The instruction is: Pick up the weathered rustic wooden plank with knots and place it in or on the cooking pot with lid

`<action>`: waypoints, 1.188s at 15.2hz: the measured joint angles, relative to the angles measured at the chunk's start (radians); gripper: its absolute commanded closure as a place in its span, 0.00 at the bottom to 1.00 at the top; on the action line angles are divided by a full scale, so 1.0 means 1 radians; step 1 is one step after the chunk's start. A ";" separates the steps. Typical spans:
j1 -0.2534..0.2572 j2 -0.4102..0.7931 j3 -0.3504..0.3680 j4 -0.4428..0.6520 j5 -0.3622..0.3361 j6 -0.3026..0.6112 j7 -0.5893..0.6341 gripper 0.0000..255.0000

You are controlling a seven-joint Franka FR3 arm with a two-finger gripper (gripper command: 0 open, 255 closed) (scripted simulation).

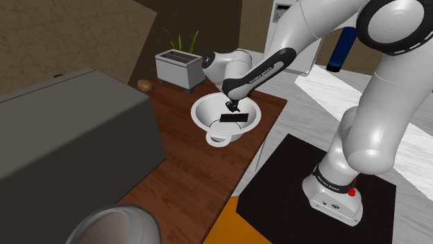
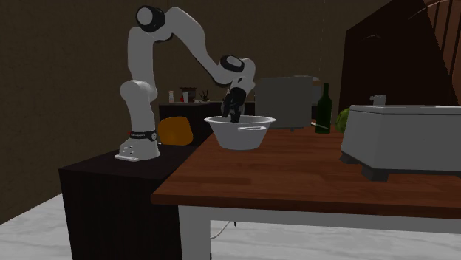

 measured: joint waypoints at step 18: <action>-0.006 -0.008 -0.005 0.006 -0.013 -0.023 -0.002 1.00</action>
